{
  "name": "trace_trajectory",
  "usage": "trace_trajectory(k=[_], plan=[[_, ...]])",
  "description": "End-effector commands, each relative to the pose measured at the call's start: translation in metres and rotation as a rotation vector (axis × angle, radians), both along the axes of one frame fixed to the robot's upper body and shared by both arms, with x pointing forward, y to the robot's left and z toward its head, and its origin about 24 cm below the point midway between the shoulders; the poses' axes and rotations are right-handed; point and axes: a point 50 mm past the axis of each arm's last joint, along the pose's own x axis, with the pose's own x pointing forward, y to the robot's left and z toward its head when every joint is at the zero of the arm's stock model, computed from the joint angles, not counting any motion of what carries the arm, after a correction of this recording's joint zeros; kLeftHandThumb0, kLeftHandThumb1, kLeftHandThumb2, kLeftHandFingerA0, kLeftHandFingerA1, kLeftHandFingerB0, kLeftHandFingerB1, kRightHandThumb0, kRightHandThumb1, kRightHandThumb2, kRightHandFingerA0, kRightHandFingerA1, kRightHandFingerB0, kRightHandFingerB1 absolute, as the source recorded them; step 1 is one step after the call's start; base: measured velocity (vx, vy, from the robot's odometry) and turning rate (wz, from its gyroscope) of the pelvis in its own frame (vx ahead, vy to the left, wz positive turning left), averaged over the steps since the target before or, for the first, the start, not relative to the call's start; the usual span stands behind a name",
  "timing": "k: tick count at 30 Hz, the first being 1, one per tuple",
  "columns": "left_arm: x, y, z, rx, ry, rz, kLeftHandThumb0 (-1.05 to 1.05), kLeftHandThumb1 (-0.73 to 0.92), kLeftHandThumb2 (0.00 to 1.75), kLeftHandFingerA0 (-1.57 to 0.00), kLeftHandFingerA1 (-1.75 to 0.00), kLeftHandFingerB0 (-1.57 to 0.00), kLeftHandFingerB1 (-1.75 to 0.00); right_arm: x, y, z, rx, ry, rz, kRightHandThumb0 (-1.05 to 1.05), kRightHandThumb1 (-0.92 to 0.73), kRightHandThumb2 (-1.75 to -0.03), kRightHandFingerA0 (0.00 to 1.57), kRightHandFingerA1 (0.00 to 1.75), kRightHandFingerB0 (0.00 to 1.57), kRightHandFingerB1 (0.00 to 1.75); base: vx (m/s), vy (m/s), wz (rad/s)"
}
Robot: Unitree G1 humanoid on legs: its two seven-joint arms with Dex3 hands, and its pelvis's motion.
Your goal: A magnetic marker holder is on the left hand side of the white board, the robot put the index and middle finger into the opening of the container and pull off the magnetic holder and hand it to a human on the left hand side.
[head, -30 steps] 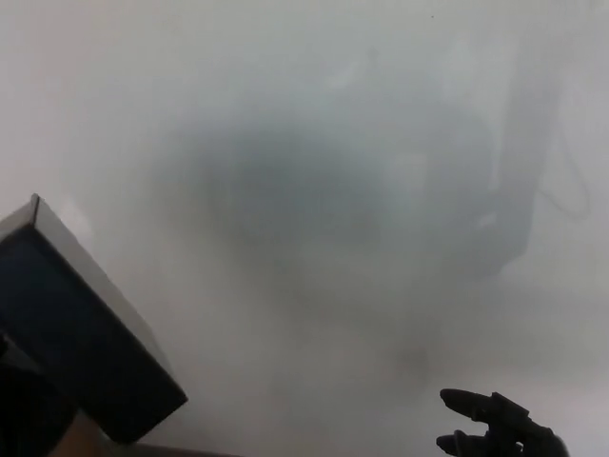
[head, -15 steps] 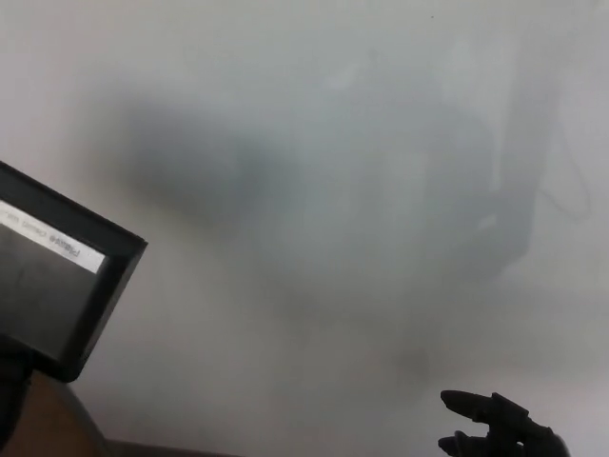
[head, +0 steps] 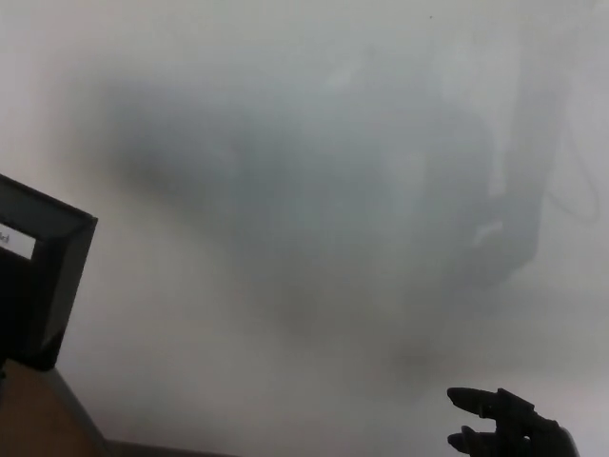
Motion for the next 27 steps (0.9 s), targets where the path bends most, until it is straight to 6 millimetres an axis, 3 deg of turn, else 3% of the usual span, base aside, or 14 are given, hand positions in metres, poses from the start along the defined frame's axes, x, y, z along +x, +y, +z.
trace_trajectory(k=[1,14,15,16,21,22,24,25,26,27], plan=[[-0.003,0.005,0.011,-0.053,-0.06,-0.014,-0.92,0.59,0.96,-0.54,-0.51,-0.09,-0.33,-0.001,-0.008,-0.001,-0.033,0.021,-0.026,-0.52,-0.72,-0.62,0.87,0.52,0.71,0.48,0.0,0.0,0.0],[-0.004,0.005,0.01,-0.06,-0.061,-0.035,-0.91,0.57,0.94,-0.57,-0.52,-0.1,-0.35,0.0,-0.007,-0.001,-0.038,0.019,-0.024,-0.51,-0.72,-0.62,0.87,0.52,0.71,0.48,0.0,0.0,0.0],[-0.004,0.004,0.009,-0.052,-0.051,-0.035,-0.93,0.72,0.63,-0.66,-0.39,-0.16,-0.28,-0.001,-0.008,-0.001,-0.04,0.018,-0.022,-0.51,-0.72,-0.62,0.87,0.52,0.71,0.48,0.0,0.0,0.0],[-0.004,0.004,0.008,-0.05,-0.05,-0.042,-0.93,0.58,0.95,-0.57,-0.52,-0.11,-0.38,-0.002,-0.008,-0.001,-0.042,0.017,-0.021,-0.51,-0.72,-0.62,0.86,0.52,0.72,0.48,0.0,0.0,0.0],[0.001,-0.009,0.0,-0.031,-0.012,-0.103,-1.05,0.64,0.99,-0.57,-0.49,-0.17,-0.39,-0.002,-0.009,-0.001,-0.046,0.016,-0.025,-0.5,-0.72,-0.62,0.87,0.52,0.72,0.49,0.0,0.0,0.0],[0.007,-0.018,-0.008,0.007,0.024,-0.163,-1.05,0.63,1.01,-0.45,-0.49,-0.11,-0.37,-0.002,-0.009,-0.001,-0.05,0.016,-0.025,-0.51,-0.71,-0.62,0.87,0.52,0.72,0.48,0.0,0.0,0.0],[0.011,-0.025,-0.016,0.055,0.061,-0.207,-1.05,0.63,1.01,-0.45,-0.49,-0.11,-0.37,-0.002,-0.009,-0.002,-0.051,0.018,-0.026,-0.51,-0.71,-0.62,0.87,0.52,0.72,0.48,0.0,0.0,0.0],[0.019,-0.037,-0.038,0.289,0.159,-0.232,-1.05,0.68,1.04,-0.28,-0.48,-0.08,-0.26,-0.003,-0.008,-0.002,-0.053,0.02,-0.024,-0.51,-0.71,-0.62,0.86,0.52,0.72,0.49,0.0,0.0,0.0],[0.02,-0.04,-0.044,0.359,0.178,-0.243,-1.05,0.68,1.04,-0.28,-0.48,-0.08,-0.26,-0.003,-0.008,-0.002,-0.054,0.021,-0.023,-0.51,-0.71,-0.62,0.86,0.52,0.72,0.49,0.0,0.0,0.0],[0.025,-0.043,-0.07,0.604,0.259,-0.227,-0.86,0.59,0.96,-0.21,-0.5,-0.07,-0.31,-0.005,-0.006,-0.004,-0.049,0.026,-0.017,-0.5,-0.71,-0.62,0.86,0.53,0.72,0.49,0.0,0.0,0.0]])
